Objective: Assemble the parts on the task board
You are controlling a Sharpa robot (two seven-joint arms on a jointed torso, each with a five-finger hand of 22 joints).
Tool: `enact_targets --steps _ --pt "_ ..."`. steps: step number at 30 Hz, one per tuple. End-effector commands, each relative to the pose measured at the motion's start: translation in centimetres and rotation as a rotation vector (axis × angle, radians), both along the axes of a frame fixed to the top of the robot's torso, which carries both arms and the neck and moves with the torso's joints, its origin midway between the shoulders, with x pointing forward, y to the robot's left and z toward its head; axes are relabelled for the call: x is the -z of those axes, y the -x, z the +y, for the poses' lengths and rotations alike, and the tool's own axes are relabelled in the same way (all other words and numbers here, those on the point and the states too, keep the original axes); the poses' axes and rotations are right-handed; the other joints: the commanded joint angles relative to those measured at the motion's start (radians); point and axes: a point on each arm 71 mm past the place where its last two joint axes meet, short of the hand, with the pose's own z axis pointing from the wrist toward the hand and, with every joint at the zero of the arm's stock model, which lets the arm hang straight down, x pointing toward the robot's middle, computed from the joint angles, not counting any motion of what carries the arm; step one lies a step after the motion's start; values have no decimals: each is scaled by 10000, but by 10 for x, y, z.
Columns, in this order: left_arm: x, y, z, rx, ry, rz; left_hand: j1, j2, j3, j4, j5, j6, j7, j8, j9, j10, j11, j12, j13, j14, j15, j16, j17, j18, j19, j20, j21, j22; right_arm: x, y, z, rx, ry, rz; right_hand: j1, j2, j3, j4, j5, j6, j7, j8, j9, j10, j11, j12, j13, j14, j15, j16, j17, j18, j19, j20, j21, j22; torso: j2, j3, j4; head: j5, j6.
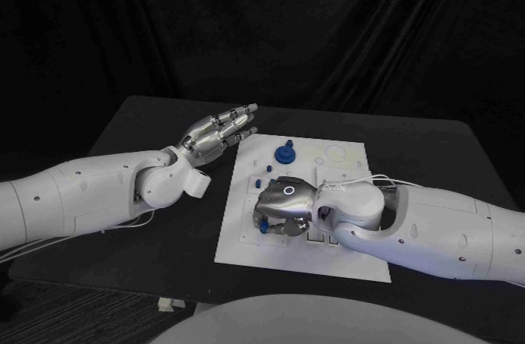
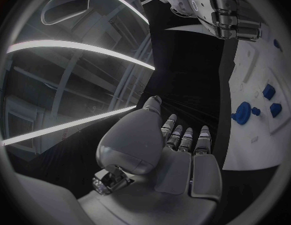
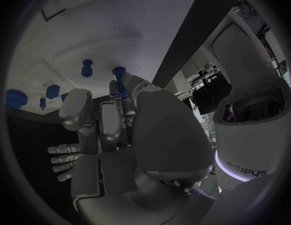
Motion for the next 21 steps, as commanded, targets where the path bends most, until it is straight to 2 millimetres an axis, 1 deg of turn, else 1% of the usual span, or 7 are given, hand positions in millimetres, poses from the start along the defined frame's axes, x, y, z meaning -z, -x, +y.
enact_targets --steps 1,6,7,9,10,13,21 --pt "0 1 -2 182 190 -4 -31 77 -19 -20 25 -33 62 43 10 -8 63 57 8 -4 108 -36 -9 104 10 102 10 22 5 0 -2 235 143 -25 29 -33 31 -42 46 -56 26 -51 -23 79 -48 -47 17 -42 -3 -93 -63 -137 -78 2 -113 1377 0 -1 -2 -7 1" --pt "1 1 -2 207 184 28 -22 94 -5 -28 31 -32 74 48 11 -10 78 61 8 -4 144 -36 -9 102 13 155 13 31 7 0 -2 280 125 -3 -169 -129 62 -37 30 -497 92 -361 -142 -351 83 -188 6 -222 115 -227 -288 -99 -273 87 -408 1302 1 0 -1 -6 1" --pt "1 1 -2 211 183 33 -22 94 -5 -28 31 -32 74 48 11 -10 78 61 8 -4 144 -36 -9 102 13 155 13 31 7 0 -3 311 149 5 -247 -175 65 -12 23 -742 -10 -502 -202 -530 138 -248 -6 -289 162 -285 -389 -82 -343 117 -532 1272 0 0 -1 -7 1" --pt "1 1 -2 218 183 43 -22 94 -5 -28 31 -32 74 48 11 -10 78 61 8 -4 144 -36 -9 102 13 155 13 31 8 0 -4 387 225 24 -552 -382 -81 87 304 -2255 -606 -689 -581 -1320 346 -486 -19 -658 322 -596 -915 19 -718 244 -1220 1115 1 -1 -1 -7 1" --pt "1 1 -2 220 182 46 -22 94 -5 -28 31 -32 74 48 11 -10 78 61 8 -4 144 -36 -9 102 13 155 13 31 8 0 -4 417 257 31 -599 -406 -161 93 284 -2514 -718 -695 -649 -1542 390 -543 -24 -735 319 -654 -1021 45 -801 265 -1369 1080 0 -1 -1 -8 1" --pt "1 1 -2 227 176 62 -15 96 0 -36 35 -14 81 56 14 -5 88 72 10 -4 156 -36 -9 102 16 180 15 37 9 -1 -6 527 378 58 -630 -346 -502 37 126 -2864 -681 -639 -768 -2415 509 -642 -27 -985 281 -868 -1401 130 -1023 300 -1728 998 0 -1 -2 -1 1" --pt "2 1 -2 215 151 83 -11 98 4 -41 38 -15 86 57 14 -9 94 66 9 -4 160 -36 -9 102 16 193 16 38 8 -1 -13 721 294 2 -480 -111 -1818 252 -313 -4179 -976 -676 -1054 -3845 549 -198 14 -1466 279 -1234 -2104 274 -1488 319 -2643 801 0 0 -1 13 1"
